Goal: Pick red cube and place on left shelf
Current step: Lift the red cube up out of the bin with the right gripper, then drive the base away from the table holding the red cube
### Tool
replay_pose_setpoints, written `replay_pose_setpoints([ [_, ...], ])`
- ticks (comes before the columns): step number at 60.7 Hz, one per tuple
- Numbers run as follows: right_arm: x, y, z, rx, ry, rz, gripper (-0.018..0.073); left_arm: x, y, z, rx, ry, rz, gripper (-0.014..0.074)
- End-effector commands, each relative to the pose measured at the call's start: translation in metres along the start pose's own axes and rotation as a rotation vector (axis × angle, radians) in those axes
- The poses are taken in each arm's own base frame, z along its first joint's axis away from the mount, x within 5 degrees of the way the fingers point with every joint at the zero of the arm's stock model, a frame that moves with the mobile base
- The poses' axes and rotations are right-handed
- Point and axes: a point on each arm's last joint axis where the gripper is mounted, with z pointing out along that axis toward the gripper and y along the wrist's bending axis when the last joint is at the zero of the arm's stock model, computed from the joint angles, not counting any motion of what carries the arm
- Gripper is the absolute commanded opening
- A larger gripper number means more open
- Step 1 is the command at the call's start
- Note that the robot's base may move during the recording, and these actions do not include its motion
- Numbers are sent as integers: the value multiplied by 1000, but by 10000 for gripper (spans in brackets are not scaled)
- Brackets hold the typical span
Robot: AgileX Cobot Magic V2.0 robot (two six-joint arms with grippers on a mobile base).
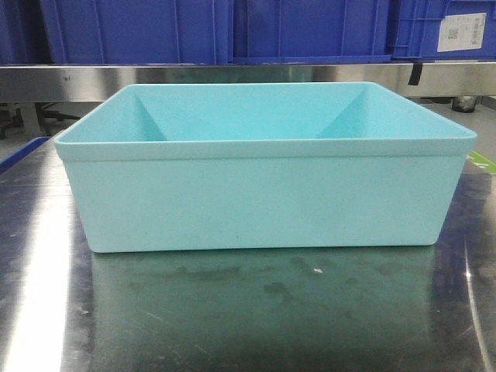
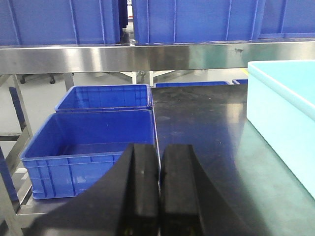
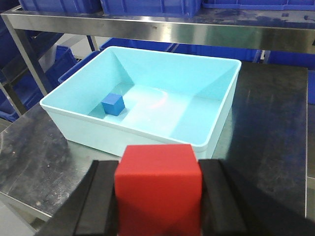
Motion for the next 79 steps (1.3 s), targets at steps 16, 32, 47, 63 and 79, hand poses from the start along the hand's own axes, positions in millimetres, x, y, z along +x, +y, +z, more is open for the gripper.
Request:
replay_pose_setpoints([
  [16, -15, 2, -2, -9, -107, -17, 226, -1, 0, 0, 2, -81, -6, 101],
  [32, -15, 2, -2, -9, -107, -17, 226, -1, 0, 0, 2, -81, -6, 101],
  [47, -14, 2, -2, -9, -106, -17, 226, -1, 0, 0, 2, -81, -6, 101],
  [63, -14, 2, -2, -9, -106, -17, 226, -1, 0, 0, 2, -81, -6, 101],
  [79, -14, 2, -2, -8, -106, -17, 226, -1, 0, 0, 2, -81, -6, 101],
])
